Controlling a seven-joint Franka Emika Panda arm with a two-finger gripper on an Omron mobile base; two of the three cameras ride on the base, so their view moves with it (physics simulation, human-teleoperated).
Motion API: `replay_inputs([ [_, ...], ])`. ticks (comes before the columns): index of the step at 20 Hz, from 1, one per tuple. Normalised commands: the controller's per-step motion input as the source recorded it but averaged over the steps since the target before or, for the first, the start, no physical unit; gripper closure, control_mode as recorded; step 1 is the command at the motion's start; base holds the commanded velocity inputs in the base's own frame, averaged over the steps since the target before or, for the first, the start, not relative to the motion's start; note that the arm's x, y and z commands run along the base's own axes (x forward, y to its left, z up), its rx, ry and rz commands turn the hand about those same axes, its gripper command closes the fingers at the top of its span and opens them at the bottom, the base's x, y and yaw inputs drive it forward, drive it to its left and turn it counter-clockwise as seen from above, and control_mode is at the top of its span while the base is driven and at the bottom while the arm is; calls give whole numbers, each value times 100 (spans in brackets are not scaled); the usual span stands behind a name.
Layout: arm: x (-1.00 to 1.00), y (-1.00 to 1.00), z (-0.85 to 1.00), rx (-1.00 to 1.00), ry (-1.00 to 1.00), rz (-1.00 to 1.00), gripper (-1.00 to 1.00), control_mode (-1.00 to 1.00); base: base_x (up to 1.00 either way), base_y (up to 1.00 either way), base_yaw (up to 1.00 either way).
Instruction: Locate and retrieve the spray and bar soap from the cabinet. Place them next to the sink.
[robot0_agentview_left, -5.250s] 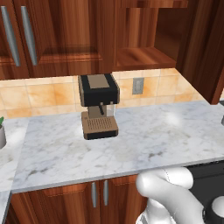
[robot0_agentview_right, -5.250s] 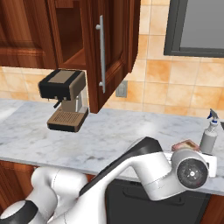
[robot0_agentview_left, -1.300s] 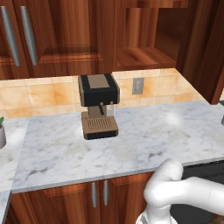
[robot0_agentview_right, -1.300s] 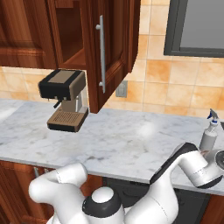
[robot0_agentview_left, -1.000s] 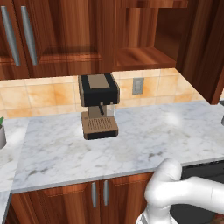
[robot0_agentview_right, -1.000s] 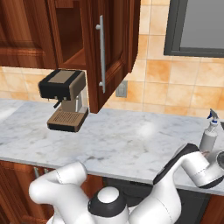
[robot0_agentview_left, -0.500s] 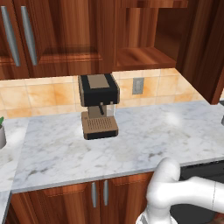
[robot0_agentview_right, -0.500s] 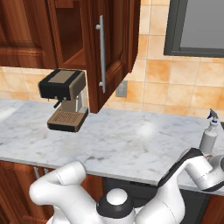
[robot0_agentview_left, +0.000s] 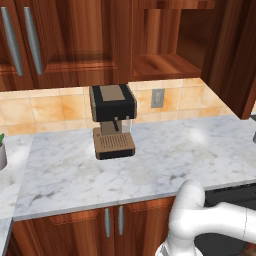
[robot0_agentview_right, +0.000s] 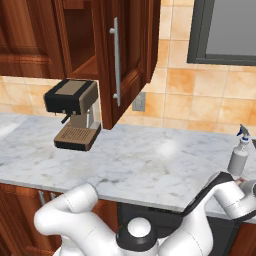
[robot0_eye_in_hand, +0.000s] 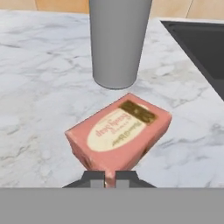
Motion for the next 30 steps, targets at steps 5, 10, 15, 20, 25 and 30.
replay_inputs([
  [5,14,-7,-19,0,0,0,100,-100,0,0,0],
  [10,9,-6,-6,0,0,0,100,-100,0,0,0],
  [15,2,0,0,0,3,0,-100,-100,0,0,0],
  [20,-1,1,1,0,5,0,-100,-100,0,0,0],
  [25,-10,9,22,-9,5,0,-100,-100,0,0,0],
  [30,-39,28,26,-12,-2,-2,-100,-100,0,0,0],
])
